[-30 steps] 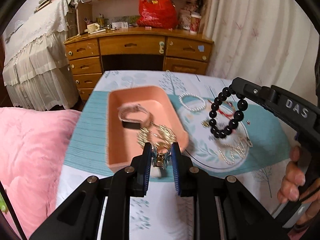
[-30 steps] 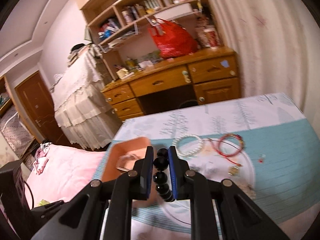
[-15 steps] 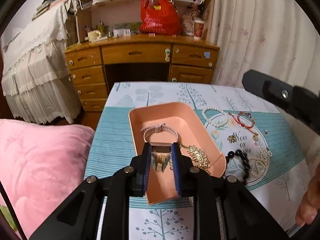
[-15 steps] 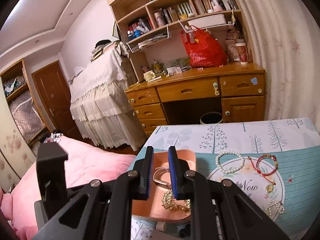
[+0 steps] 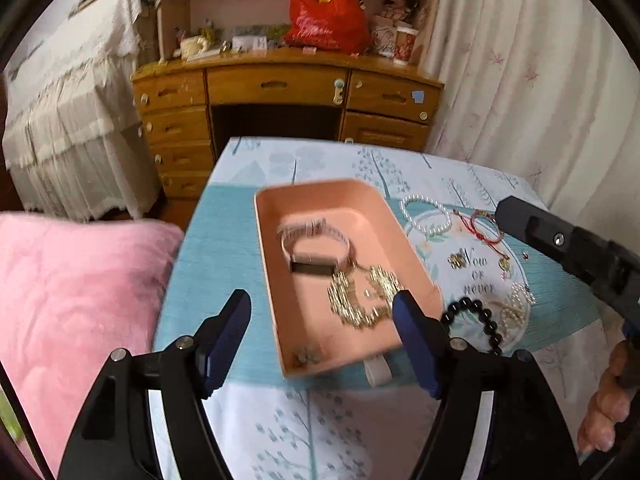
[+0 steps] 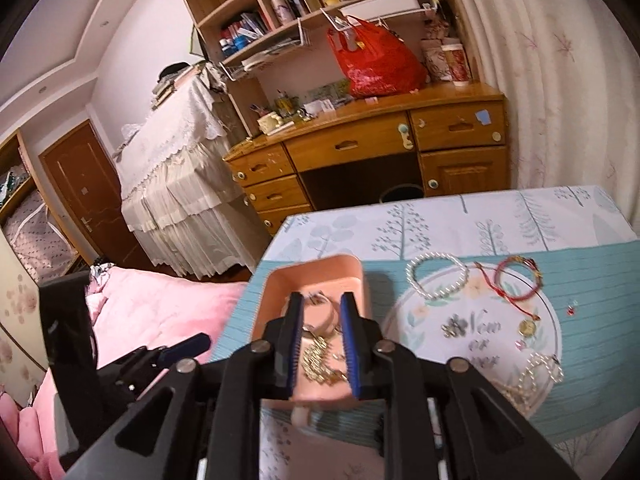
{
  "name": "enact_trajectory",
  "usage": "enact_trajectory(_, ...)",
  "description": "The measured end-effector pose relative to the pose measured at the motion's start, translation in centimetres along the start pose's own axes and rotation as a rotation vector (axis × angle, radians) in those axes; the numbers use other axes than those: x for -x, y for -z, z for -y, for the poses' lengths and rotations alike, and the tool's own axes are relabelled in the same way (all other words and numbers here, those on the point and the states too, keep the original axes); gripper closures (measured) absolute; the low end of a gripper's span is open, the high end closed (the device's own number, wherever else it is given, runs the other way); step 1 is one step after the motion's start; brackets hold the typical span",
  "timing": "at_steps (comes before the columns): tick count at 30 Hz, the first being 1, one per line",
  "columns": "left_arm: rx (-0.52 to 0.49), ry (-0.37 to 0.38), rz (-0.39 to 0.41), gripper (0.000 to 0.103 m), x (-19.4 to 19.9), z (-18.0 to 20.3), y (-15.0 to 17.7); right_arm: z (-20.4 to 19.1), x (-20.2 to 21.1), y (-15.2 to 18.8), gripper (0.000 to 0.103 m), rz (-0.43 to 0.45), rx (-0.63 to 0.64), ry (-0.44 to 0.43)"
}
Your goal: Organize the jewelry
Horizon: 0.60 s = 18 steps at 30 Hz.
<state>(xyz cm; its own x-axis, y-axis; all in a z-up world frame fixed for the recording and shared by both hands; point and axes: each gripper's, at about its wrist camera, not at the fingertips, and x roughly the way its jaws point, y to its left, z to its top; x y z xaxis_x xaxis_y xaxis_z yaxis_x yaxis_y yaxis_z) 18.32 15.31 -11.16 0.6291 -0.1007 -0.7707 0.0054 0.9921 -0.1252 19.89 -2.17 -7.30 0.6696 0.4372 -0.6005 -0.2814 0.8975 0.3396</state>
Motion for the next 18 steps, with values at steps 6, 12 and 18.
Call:
enact_trajectory(6,0.114,0.105,-0.116,0.031,0.3,1.3,2.3,2.0,0.7,2.0,0.062,-0.088,0.051,0.074)
enact_trajectory(12,0.097,0.108,-0.202,0.032,-1.3,5.0,4.2,4.6,1.0,4.3,0.038,-0.207,0.195,0.209)
enact_trajectory(18,0.100,0.068,-0.218,0.046,-3.2,8.0,4.4,8.2,0.0,6.6,0.031,-0.325,0.361,0.329)
